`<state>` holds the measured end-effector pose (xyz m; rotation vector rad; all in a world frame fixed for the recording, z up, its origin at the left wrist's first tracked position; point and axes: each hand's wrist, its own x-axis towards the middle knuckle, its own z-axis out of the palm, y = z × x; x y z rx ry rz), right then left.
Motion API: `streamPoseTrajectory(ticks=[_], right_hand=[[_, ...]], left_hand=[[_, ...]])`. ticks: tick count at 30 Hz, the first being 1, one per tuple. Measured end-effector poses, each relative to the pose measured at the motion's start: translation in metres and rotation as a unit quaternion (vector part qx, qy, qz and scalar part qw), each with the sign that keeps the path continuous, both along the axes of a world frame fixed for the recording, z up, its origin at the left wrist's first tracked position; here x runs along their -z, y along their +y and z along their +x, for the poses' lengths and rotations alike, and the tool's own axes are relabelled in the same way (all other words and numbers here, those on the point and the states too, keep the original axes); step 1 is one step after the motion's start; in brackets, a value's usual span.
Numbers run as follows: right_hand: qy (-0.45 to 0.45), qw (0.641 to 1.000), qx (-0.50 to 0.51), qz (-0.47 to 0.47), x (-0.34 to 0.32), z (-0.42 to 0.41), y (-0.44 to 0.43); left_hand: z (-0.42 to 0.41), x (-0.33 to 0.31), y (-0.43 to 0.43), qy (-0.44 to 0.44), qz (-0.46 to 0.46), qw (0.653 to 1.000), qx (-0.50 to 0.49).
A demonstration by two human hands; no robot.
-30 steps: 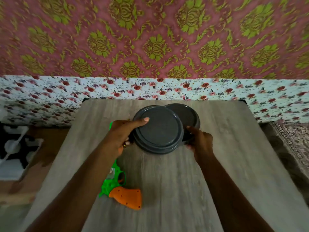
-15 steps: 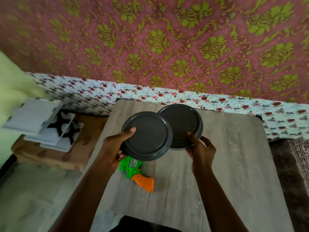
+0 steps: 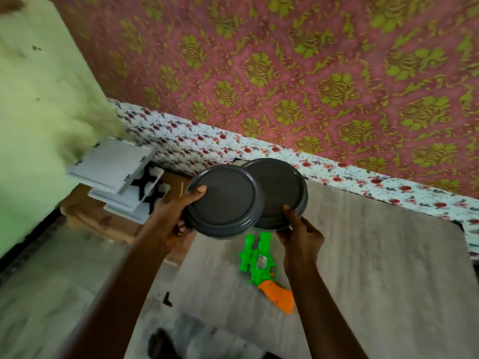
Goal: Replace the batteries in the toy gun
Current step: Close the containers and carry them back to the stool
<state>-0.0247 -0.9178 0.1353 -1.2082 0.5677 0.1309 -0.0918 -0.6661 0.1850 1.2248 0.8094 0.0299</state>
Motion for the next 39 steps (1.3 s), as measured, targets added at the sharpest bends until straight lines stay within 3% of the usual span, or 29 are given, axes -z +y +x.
streamPoseTrajectory(ticks=[12, 19, 26, 39], right_hand=[[0.010, 0.997, 0.029, 0.064, -0.034, -0.081, 0.254], [0.013, 1.000, -0.002, 0.016, -0.019, -0.075, 0.352], [0.030, 0.999, -0.039, 0.020, 0.000, -0.042, 0.426], [0.102, 0.988, -0.095, 0.061, 0.062, 0.019, 0.542]], left_hand=[[-0.090, -0.047, 0.247, -0.001, -0.007, 1.000, -0.010], [-0.115, -0.039, 0.351, -0.027, -0.014, 0.996, -0.089], [-0.097, -0.006, 0.424, -0.038, -0.007, 0.994, -0.102], [-0.058, 0.037, 0.510, 0.066, -0.026, 0.994, -0.080]])
